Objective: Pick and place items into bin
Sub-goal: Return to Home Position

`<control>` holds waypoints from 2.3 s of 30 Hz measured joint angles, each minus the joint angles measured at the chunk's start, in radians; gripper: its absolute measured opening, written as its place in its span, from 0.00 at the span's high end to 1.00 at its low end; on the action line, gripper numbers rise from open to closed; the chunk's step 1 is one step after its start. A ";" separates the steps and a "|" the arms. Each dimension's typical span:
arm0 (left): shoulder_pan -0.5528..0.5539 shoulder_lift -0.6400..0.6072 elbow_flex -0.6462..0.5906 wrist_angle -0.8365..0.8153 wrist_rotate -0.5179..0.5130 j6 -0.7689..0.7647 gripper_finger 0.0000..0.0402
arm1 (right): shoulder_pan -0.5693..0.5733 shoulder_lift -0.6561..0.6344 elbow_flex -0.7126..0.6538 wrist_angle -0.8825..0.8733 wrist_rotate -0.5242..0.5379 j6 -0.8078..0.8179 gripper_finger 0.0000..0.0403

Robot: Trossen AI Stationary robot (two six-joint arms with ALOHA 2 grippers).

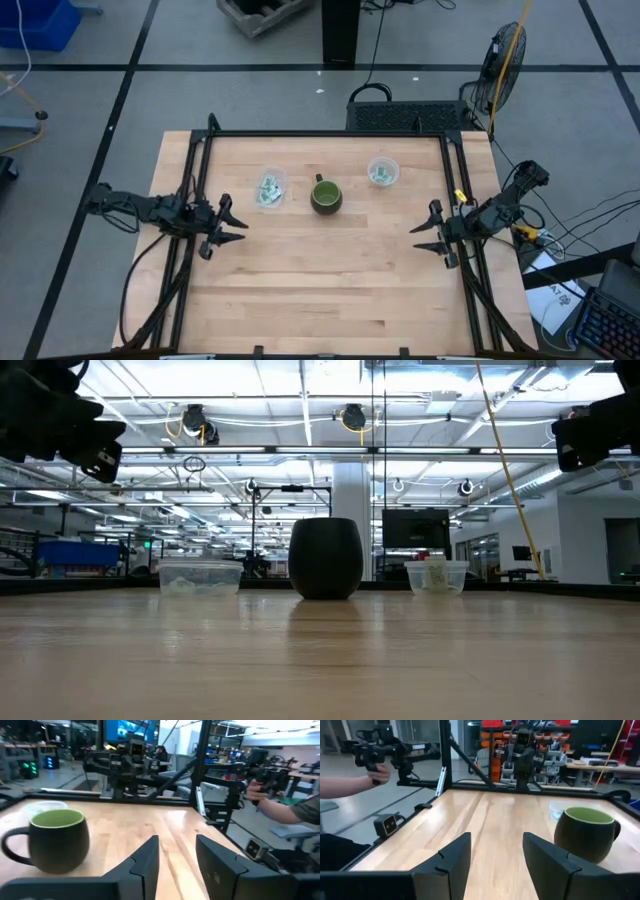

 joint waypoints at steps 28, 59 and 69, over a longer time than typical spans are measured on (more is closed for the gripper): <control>0.058 0.015 0.000 0.006 -0.010 -0.013 0.85 | -0.238 -0.001 -0.020 -0.008 -0.495 -0.072 0.58; 0.057 0.015 0.000 0.009 -0.011 -0.012 0.85 | -0.270 0.005 -0.024 0.140 -0.306 -0.105 0.58; 0.057 0.015 0.000 0.009 -0.011 -0.012 0.85 | -0.270 0.005 -0.023 0.141 -0.307 -0.105 0.58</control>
